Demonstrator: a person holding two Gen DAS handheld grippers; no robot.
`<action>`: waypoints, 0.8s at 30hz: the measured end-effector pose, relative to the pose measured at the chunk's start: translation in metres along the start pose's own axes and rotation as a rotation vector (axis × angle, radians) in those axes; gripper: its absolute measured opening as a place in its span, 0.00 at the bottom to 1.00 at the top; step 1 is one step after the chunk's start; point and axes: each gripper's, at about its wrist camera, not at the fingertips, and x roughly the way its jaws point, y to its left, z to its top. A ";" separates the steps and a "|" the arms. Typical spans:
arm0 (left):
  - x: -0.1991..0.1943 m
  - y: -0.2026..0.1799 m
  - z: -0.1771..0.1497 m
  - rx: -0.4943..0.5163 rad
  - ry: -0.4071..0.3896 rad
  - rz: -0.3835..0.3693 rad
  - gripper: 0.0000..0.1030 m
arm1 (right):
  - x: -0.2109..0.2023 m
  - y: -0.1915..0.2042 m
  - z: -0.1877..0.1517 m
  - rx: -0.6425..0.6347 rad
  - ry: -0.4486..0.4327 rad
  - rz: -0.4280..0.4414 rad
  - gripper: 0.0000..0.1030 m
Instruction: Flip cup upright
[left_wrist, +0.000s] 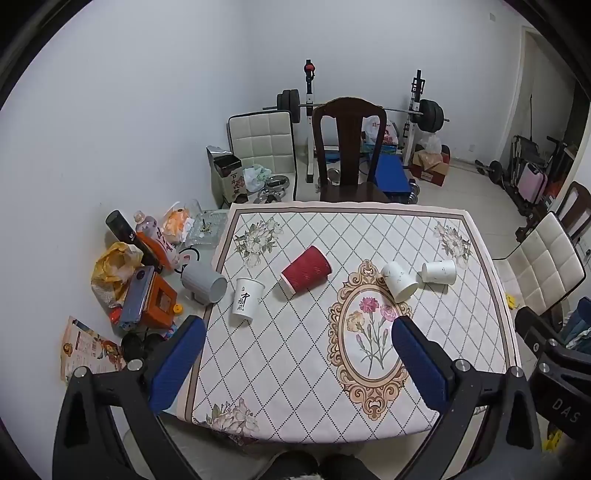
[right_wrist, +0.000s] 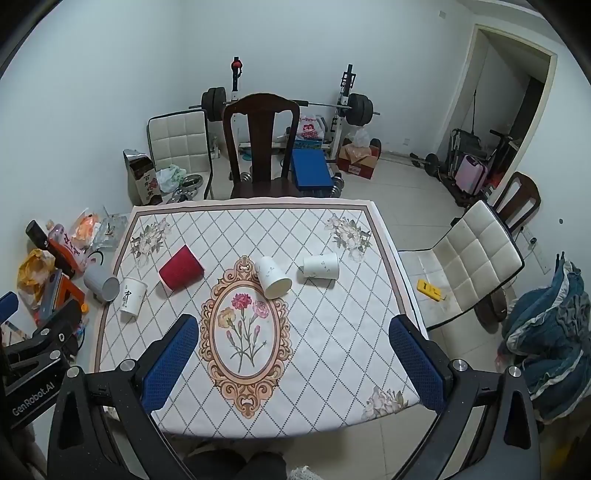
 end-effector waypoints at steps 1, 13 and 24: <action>0.000 0.000 0.000 0.002 0.003 0.000 1.00 | 0.000 0.000 0.000 0.000 0.000 0.000 1.00; 0.002 0.004 -0.003 -0.010 0.006 0.007 1.00 | 0.005 0.007 -0.008 -0.006 0.004 0.005 1.00; 0.001 0.006 -0.003 -0.015 0.004 0.013 1.00 | 0.009 0.014 -0.008 -0.012 0.009 0.010 1.00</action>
